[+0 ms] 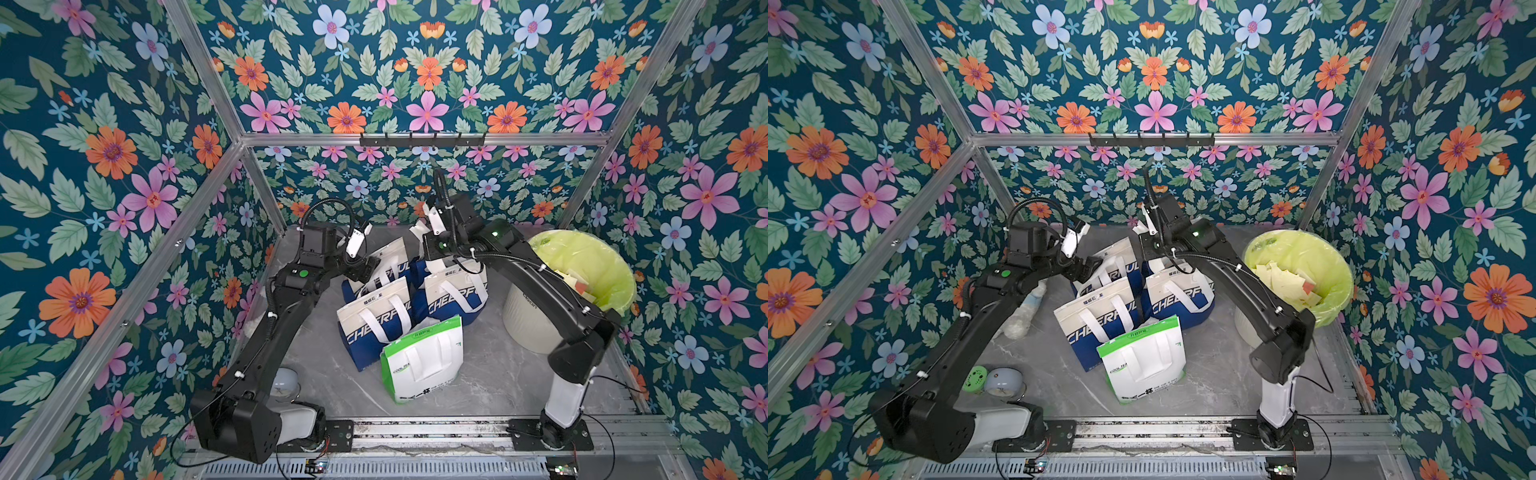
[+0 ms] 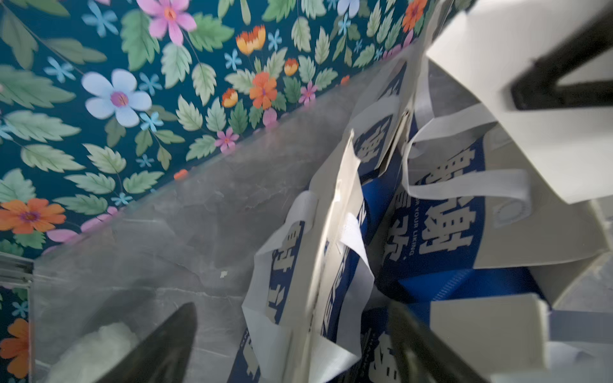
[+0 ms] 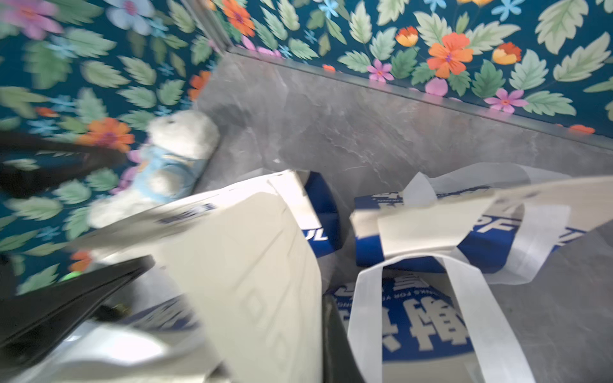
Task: Shred takeout receipts and throw away
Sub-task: Place the takeout bag at the center of the board, then shred the takeout receipt.
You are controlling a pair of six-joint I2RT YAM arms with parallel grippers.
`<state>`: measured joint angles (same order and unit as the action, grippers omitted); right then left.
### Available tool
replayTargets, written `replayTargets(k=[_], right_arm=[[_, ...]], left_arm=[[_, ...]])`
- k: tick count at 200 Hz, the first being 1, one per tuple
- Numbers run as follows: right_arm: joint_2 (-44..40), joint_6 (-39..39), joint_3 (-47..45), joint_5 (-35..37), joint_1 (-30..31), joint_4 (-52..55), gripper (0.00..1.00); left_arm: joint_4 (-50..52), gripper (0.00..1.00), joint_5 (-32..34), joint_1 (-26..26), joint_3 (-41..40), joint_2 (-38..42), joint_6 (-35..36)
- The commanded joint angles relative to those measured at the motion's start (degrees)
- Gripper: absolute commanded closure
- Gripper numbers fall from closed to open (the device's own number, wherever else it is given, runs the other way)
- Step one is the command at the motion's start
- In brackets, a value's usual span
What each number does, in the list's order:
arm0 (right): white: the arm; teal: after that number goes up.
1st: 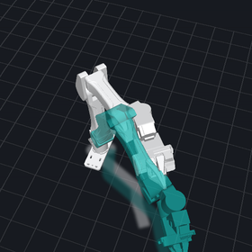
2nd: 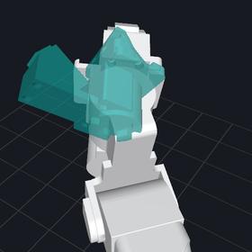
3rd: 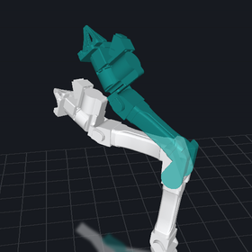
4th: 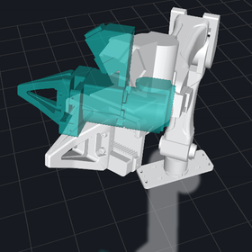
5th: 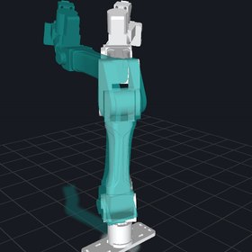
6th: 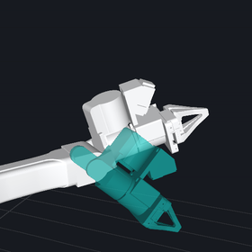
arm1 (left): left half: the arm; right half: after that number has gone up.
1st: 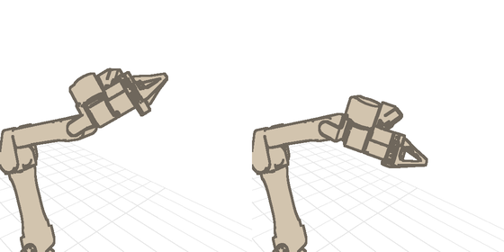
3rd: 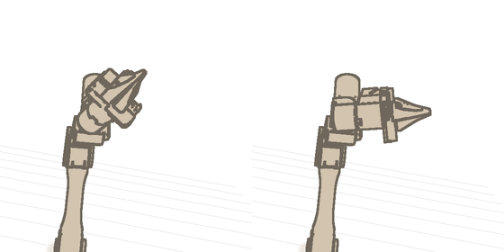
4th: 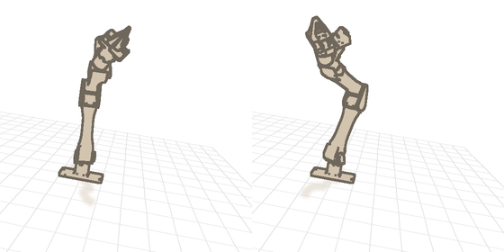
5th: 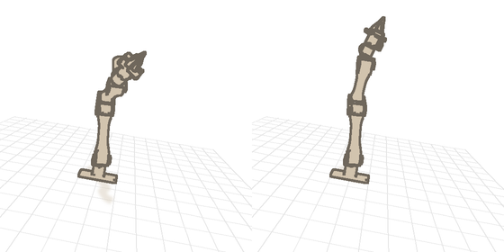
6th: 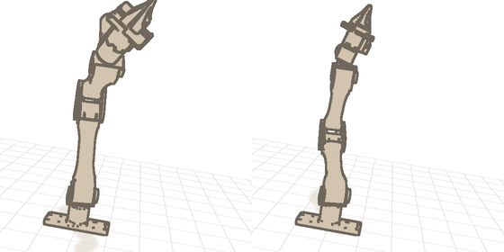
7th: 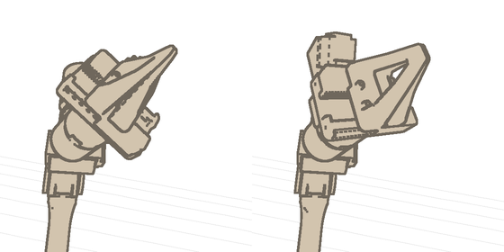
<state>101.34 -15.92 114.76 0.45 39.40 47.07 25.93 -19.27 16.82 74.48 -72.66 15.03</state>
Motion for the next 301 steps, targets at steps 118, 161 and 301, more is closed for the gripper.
replayTargets(k=[118,161,301], right_arm=[[-53.69,-1.85,-47.21,-22.74,-4.18,-30.0,1.0],[-57.87,-1.65,-49.35,-25.66,-4.15,-28.72,1.0],[-54.6,-1.09,-48.05,-27.81,-4.15,-29.76,1.0]], left_arm=[[-43.71,0.12,-33.34,18.03,-0.42,1.11,-21.98],[-56.99,0.19,-32.75,25.03,-1.0,-3.4,-30.38],[-56.39,0.61,-33.6,30.51,0.09,-5.75,-29.89]])
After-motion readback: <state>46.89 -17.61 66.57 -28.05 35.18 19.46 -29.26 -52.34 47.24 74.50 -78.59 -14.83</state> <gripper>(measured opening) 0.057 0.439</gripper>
